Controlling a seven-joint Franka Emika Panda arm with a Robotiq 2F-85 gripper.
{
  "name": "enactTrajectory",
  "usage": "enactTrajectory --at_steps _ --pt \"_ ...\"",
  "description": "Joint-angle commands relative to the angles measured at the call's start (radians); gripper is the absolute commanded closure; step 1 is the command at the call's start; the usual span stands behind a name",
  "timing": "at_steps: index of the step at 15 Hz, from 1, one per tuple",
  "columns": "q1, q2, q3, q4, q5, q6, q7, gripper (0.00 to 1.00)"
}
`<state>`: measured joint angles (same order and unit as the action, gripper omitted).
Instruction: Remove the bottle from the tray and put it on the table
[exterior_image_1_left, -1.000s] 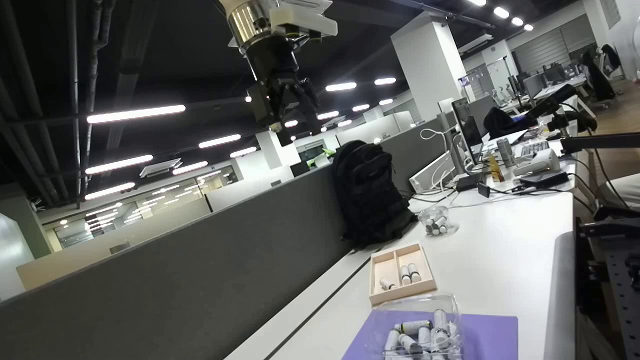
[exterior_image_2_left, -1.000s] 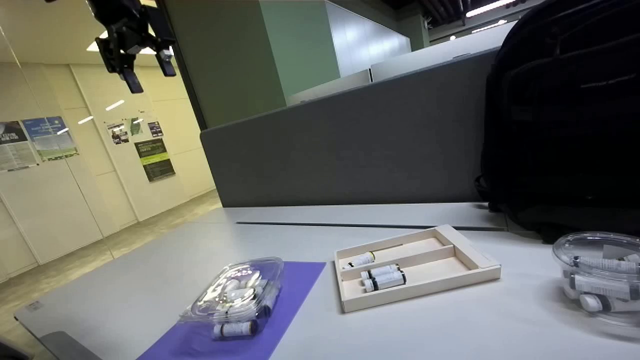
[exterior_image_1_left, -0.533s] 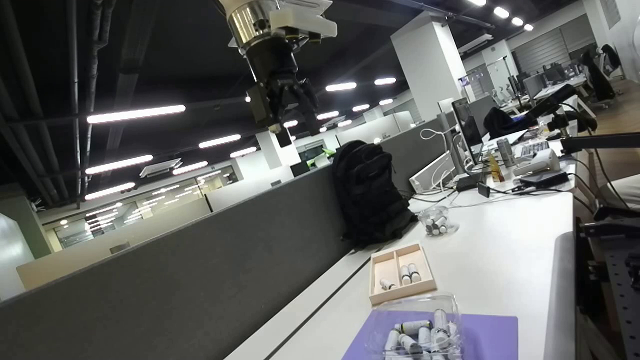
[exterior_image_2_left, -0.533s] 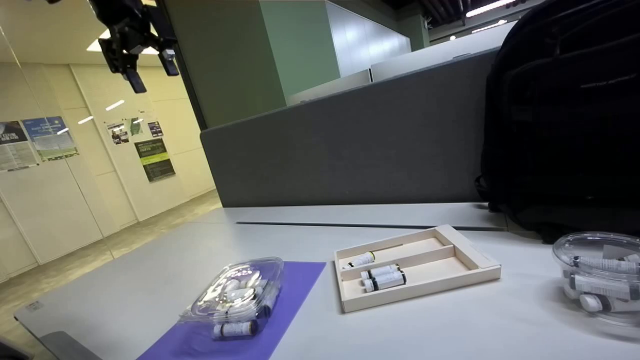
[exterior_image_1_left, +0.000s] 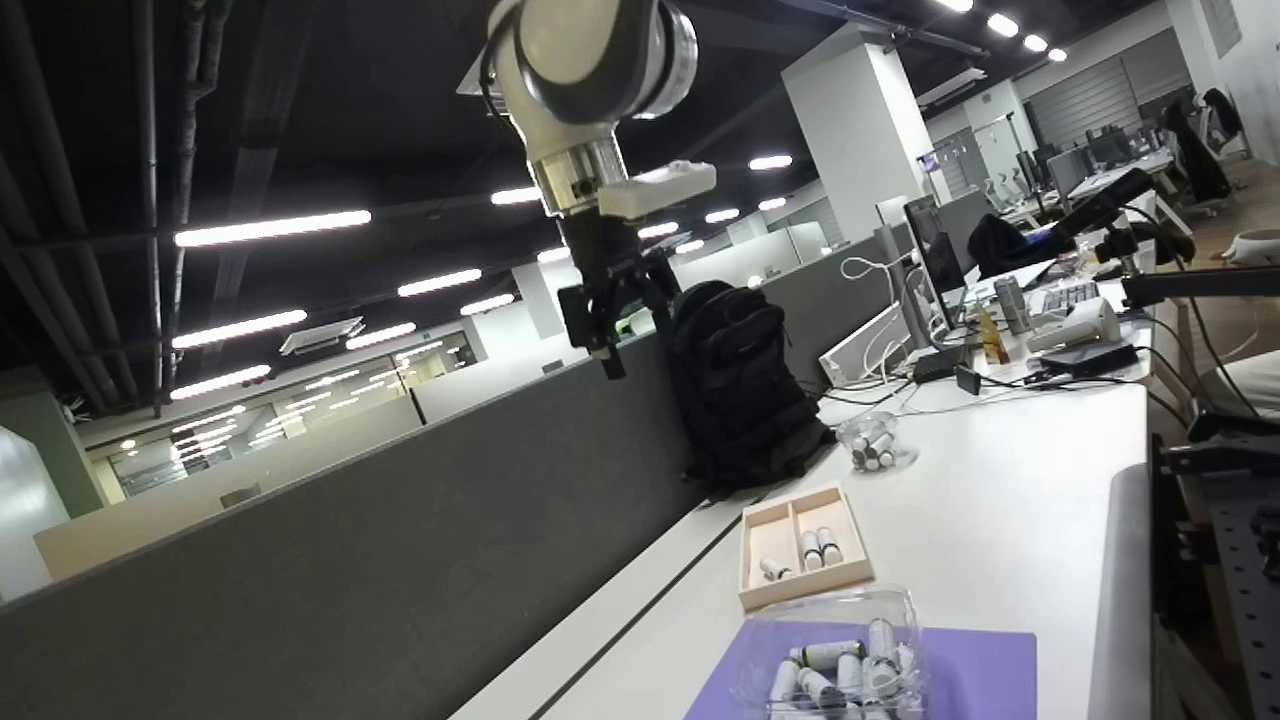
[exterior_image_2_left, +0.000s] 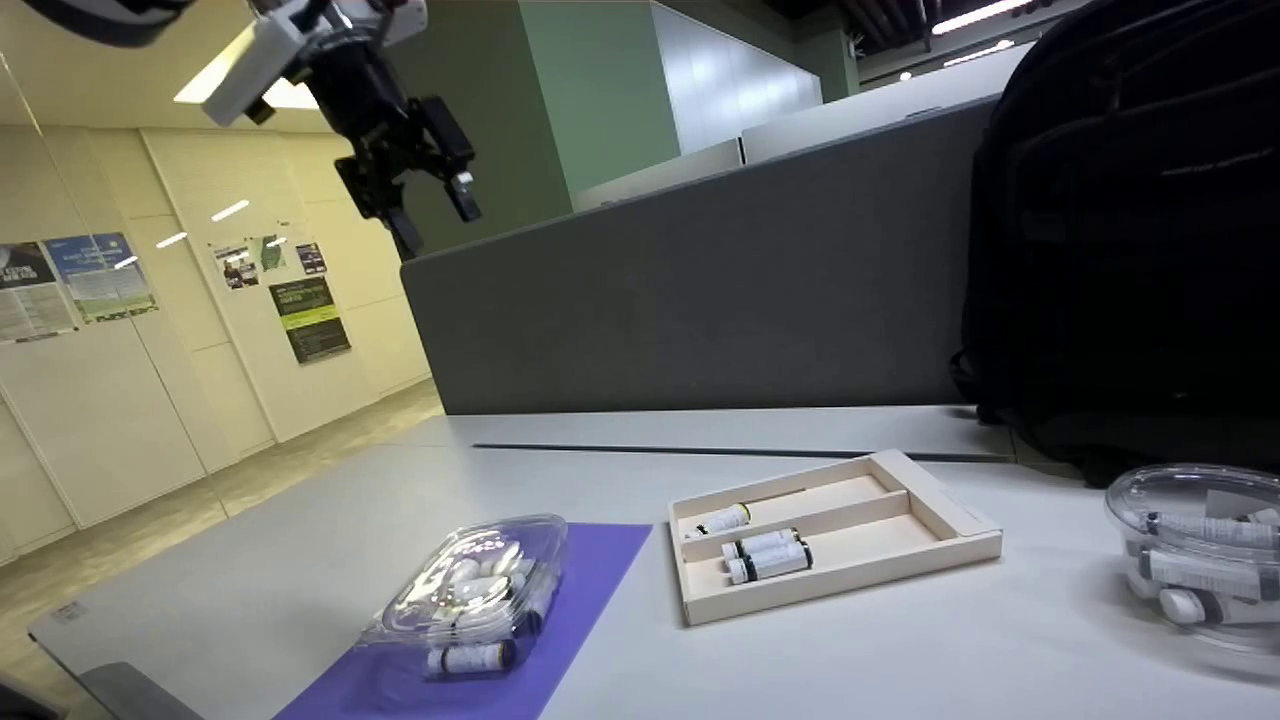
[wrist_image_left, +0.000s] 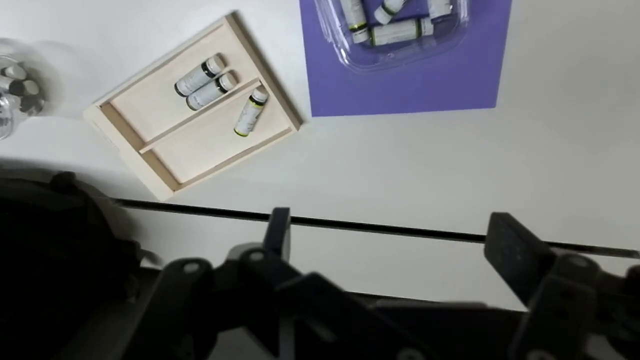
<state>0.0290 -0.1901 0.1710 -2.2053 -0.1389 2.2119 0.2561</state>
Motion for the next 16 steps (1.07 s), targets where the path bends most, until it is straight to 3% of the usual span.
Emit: enactTrajectory --at_steps 1,6,7,13,16 --pt "-0.019 0.109 -0.038 -0.043 -0.030 0.182 0.075 0.00" --pt "-0.020 0.270 -0.106 -0.059 0.113 0.294 -0.029 0.00" --pt "-0.004 0.248 -0.106 -0.063 0.072 0.284 -0.011 0.00" --pt "-0.018 0.327 -0.134 -0.049 0.133 0.301 -0.020 0.00" --pt "-0.039 0.392 -0.180 -0.044 0.139 0.304 -0.002 0.00"
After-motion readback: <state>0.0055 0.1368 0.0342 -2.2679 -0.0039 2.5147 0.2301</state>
